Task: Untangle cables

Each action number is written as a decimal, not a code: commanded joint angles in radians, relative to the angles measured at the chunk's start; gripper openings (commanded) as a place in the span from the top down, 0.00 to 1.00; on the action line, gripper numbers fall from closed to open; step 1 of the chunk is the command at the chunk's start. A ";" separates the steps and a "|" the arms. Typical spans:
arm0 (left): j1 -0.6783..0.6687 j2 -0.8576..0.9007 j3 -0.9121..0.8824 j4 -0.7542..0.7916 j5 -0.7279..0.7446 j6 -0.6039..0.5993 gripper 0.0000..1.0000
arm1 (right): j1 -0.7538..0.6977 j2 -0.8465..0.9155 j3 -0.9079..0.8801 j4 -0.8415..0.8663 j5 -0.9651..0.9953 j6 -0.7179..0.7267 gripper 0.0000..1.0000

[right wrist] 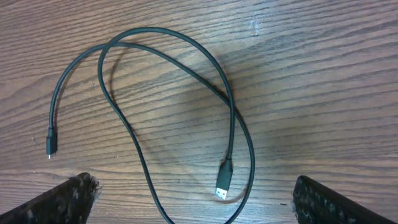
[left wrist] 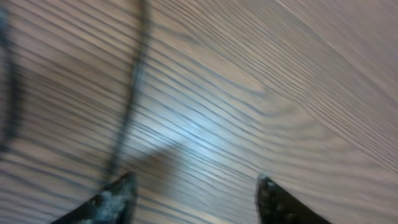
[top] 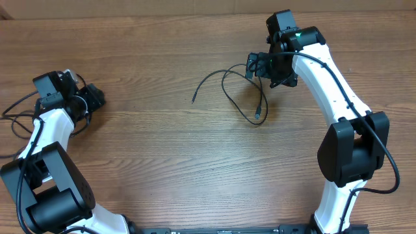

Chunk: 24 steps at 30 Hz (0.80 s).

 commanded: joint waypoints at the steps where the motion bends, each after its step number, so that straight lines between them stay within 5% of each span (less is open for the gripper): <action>1: 0.001 0.001 0.015 -0.040 0.209 0.013 0.27 | 0.002 -0.009 0.005 0.005 -0.002 -0.003 0.00; 5: -0.011 0.001 0.014 -0.164 0.254 -0.023 0.08 | 0.002 -0.009 0.005 0.005 -0.002 -0.003 0.00; 14: -0.130 0.002 -0.005 -0.422 0.251 -0.023 0.10 | 0.002 -0.009 0.005 0.005 -0.002 -0.003 0.00; 24: -0.377 0.004 -0.055 -0.444 0.183 -0.023 0.08 | 0.002 -0.009 0.005 0.005 -0.002 -0.003 0.00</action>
